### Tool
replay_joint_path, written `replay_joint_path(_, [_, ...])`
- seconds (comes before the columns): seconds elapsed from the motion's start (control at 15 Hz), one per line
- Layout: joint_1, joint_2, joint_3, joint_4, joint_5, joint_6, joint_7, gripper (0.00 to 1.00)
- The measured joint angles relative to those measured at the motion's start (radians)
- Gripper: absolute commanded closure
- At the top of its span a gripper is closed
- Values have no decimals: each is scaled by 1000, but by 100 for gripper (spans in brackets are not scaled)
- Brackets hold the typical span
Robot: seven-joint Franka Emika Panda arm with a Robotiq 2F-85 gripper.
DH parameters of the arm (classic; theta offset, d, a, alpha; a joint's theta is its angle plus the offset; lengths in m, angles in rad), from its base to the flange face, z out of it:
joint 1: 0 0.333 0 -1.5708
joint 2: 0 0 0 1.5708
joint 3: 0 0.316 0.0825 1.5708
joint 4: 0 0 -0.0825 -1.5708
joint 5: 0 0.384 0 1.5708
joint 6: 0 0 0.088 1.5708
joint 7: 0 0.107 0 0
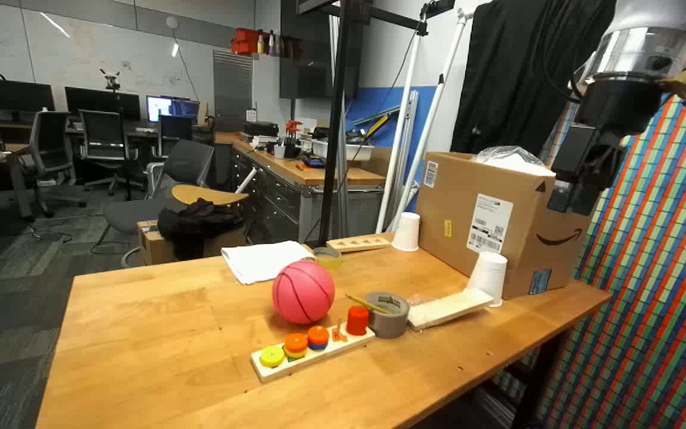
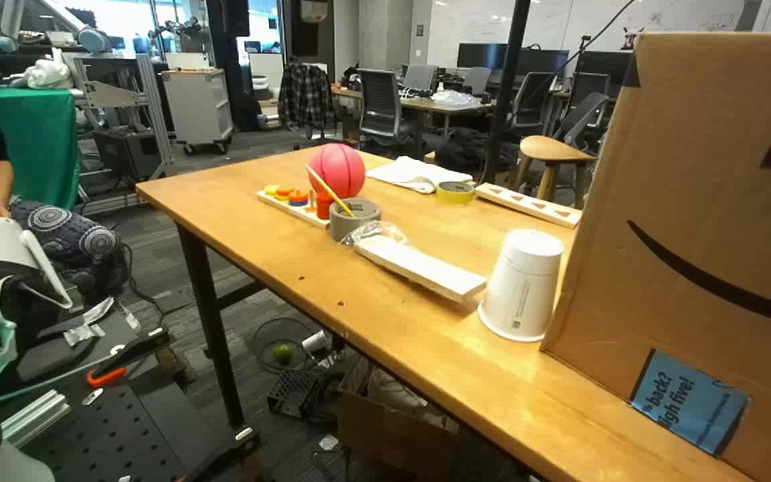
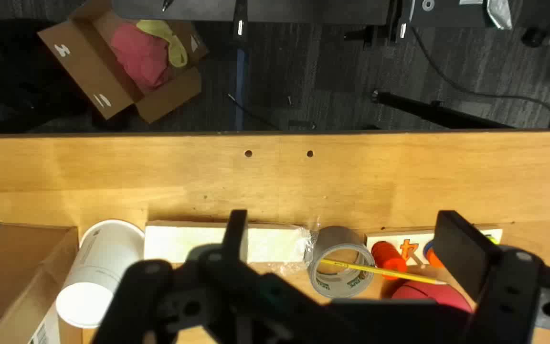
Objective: Move the basketball to the right.
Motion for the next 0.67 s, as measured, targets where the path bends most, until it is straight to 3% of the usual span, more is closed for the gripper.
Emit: replay_joint_path(0.67, [0, -4, 1, 15, 0, 0, 0, 0])
